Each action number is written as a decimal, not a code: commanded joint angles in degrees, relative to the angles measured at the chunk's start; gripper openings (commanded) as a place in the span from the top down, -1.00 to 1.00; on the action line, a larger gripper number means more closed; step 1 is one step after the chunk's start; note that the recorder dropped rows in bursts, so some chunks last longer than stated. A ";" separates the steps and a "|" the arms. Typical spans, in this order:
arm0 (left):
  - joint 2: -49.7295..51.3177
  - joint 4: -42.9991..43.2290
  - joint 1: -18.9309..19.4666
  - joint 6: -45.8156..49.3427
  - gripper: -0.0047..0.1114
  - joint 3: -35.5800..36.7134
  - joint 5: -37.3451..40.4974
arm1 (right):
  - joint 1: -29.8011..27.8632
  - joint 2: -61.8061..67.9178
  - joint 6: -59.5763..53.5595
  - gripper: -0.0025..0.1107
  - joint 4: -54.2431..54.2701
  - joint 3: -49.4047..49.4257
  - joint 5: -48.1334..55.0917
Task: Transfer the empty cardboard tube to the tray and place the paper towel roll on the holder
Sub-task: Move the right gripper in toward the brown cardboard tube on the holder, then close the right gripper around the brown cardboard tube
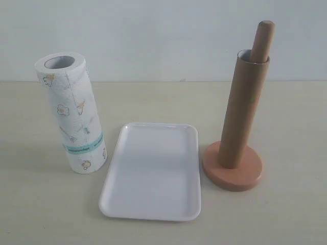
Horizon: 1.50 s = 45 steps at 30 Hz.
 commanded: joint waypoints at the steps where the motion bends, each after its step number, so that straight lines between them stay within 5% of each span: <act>1: -0.23 0.04 -0.29 -0.43 0.84 0.21 -0.39 | -0.39 -0.25 0.11 0.96 -0.82 -0.07 -20.30; 7: -0.23 0.04 -0.29 -0.43 0.84 0.21 -0.39 | -0.39 -0.25 16.78 0.96 -0.82 -0.07 -37.47; 13: -0.23 0.04 -0.29 -0.43 0.84 0.21 -0.39 | -0.39 2.64 19.05 0.96 -2.21 -3.16 -33.01; 28: -0.23 0.04 -0.29 -0.43 0.84 0.21 -0.39 | -0.39 44.60 37.31 0.96 -16.94 -6.03 -33.77; 36: -0.23 0.04 -0.29 -0.43 0.84 0.21 -0.39 | -0.39 70.47 38.44 0.96 -24.15 -6.03 -49.07; 45: -0.23 0.04 -0.29 -0.43 0.84 0.21 -0.39 | -0.19 76.00 35.90 0.87 -38.14 -9.54 -54.93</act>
